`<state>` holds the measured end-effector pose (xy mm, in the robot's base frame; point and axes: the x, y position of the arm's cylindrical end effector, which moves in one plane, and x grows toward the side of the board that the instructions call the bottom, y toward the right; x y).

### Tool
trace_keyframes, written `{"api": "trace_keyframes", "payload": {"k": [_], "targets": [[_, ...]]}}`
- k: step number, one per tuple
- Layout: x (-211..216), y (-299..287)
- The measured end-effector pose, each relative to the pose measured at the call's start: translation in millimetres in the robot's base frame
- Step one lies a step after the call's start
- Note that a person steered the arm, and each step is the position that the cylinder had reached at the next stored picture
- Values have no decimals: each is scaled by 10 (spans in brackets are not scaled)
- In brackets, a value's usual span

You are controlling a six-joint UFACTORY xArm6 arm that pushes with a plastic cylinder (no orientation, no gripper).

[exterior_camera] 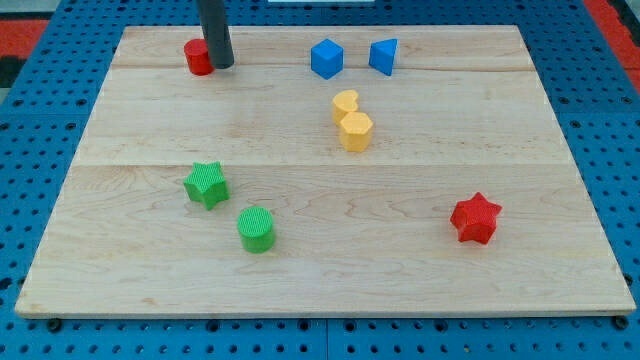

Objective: Slightly move the blue cube to the top right of the yellow heart

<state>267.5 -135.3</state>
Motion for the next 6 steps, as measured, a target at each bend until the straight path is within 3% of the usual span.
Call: {"api": "trace_keyframes", "payload": {"k": [1, 2, 3, 5, 6], "targets": [[99, 618], [-335, 773], [-369, 1236], [446, 2290], [320, 2677]]}}
